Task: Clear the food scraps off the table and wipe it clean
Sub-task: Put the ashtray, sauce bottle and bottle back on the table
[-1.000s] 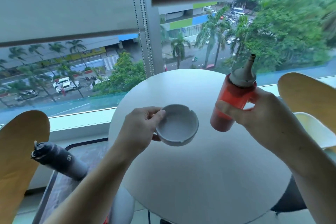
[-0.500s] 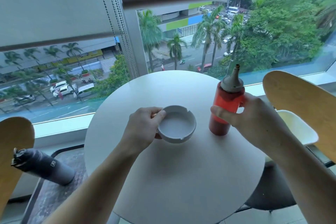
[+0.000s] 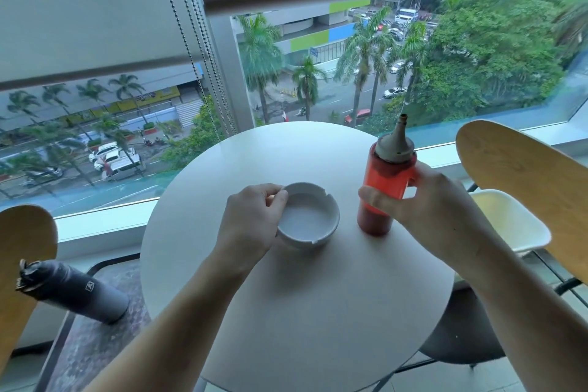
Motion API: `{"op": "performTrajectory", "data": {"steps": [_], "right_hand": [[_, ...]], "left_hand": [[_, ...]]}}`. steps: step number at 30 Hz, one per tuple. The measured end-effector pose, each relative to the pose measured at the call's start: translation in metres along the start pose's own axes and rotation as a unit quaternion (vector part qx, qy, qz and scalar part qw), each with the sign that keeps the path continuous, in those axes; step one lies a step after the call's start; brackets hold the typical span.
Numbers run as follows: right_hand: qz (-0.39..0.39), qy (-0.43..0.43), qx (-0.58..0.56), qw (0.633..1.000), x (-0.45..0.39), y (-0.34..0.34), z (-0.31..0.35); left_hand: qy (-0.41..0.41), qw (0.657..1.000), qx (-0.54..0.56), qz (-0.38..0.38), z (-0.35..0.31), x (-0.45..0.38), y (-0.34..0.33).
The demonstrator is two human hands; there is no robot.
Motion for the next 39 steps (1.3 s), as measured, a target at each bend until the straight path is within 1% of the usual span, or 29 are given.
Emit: {"op": "performTrajectory", "data": {"steps": [2,4,9,14,21,26,30,35,39], "right_hand": [[-0.001,0.001,0.002,1.000,0.000,-0.001,0.000],[-0.001,0.002,0.006,1.000,0.000,-0.002,-0.002],[-0.008,0.008,0.018,1.000,0.001,-0.003,-0.007],[-0.009,0.016,0.044,0.999,0.006,-0.002,-0.006],[-0.015,0.012,0.062,0.998,0.015,0.000,-0.005],[-0.016,-0.002,0.076,0.997,0.024,0.001,-0.006],[-0.022,-0.002,0.116,0.993,0.036,0.004,-0.004],[-0.021,0.012,0.168,0.985,0.058,0.010,0.015],[-0.002,0.025,0.135,0.991,0.079,0.004,0.046]], "left_hand": [[-0.031,0.998,-0.061,-0.012,0.000,-0.003,-0.001],[-0.040,0.995,-0.094,-0.021,0.000,-0.004,-0.002],[-0.064,0.991,-0.116,-0.032,0.001,-0.007,-0.006],[-0.058,0.989,-0.134,-0.028,0.007,-0.009,-0.009],[-0.052,0.994,-0.099,-0.018,0.010,-0.008,-0.004],[-0.069,0.993,-0.092,-0.031,0.011,-0.001,0.011],[-0.077,0.993,-0.075,-0.046,0.013,0.010,0.030],[-0.073,0.994,-0.049,-0.066,0.028,0.026,0.065],[-0.060,0.994,-0.023,-0.090,0.048,0.038,0.099]]}}
Point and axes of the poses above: each hand's wrist, its own x-axis away from the middle knuckle, its own y-axis out of the back of the hand, z = x × y, the point moved 4 cm from there along -x, towards the middle knuckle, and after that the axes turned 15 degrees about -z, right-handed, at the moved point
